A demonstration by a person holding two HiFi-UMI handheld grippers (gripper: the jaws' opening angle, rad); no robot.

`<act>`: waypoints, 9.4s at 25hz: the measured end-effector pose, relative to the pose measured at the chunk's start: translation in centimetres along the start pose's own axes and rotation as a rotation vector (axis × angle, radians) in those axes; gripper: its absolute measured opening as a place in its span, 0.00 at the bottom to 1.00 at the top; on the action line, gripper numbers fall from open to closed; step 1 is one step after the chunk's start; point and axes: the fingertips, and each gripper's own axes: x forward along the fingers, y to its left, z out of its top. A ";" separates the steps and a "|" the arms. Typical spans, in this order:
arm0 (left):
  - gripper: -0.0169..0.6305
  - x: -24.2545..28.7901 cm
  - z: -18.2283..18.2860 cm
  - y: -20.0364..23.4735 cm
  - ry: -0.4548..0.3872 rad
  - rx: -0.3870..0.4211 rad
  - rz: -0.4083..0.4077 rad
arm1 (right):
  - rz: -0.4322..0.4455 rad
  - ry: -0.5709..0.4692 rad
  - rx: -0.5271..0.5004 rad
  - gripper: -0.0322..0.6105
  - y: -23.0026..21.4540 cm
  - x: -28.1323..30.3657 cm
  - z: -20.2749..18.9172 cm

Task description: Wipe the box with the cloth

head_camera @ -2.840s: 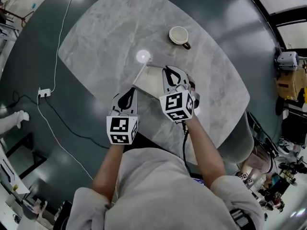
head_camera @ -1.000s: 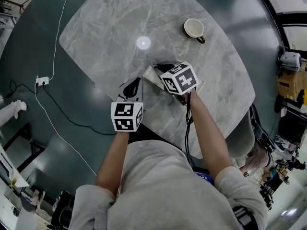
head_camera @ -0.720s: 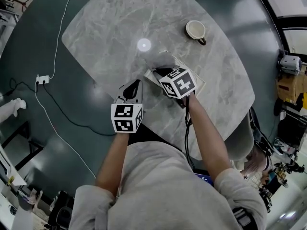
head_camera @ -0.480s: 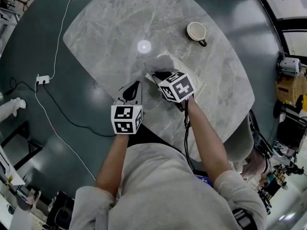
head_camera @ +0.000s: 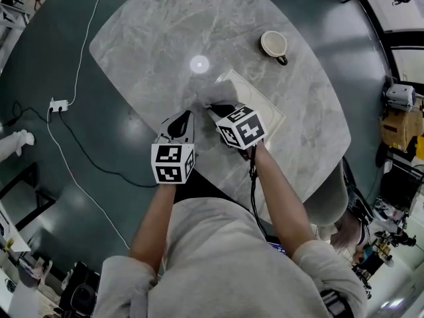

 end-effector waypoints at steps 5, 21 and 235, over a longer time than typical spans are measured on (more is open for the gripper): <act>0.07 0.2 0.6 -0.2 -0.010 0.003 -0.002 | -0.012 -0.039 -0.024 0.11 0.1 -0.7 0.5; 0.07 5.2 4.8 -6.9 0.030 0.151 -0.172 | -0.311 -0.247 0.024 0.11 -11.1 -12.5 3.3; 0.07 -17.1 -6.9 -20.6 -0.164 0.260 -0.057 | -0.518 -0.832 0.119 0.11 9.7 -27.2 -17.3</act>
